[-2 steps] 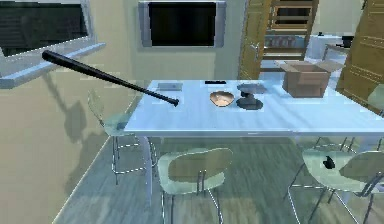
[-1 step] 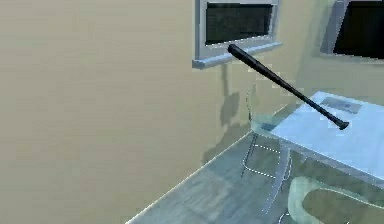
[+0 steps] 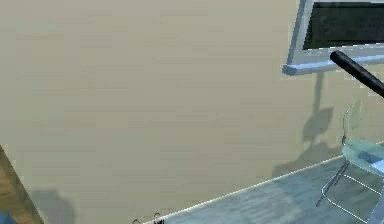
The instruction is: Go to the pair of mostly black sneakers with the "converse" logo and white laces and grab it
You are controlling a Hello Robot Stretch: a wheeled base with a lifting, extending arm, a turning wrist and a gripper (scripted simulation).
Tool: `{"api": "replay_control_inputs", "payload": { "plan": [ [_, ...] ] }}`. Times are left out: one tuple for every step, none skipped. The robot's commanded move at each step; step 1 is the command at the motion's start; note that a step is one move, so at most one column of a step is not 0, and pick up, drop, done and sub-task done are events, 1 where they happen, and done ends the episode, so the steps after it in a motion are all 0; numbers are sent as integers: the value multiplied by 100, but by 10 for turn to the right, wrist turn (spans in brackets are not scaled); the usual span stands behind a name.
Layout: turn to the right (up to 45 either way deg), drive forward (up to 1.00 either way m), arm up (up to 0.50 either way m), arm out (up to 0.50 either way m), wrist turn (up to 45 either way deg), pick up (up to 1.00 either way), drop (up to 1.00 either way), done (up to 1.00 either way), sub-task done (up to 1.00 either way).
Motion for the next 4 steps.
{"api": "replay_control_inputs", "payload": {
  "plan": [
    [0, 5, 0, 0, 0, 0, 0, 0, 0],
    [-450, 0, 0, 0, 0, 0, 0, 0, 0],
    [-450, 0, 0, 0, 0, 0, 0, 0, 0],
    [-180, 0, 0, 0, 0, 0, 0, 0, 0]
  ]
}}
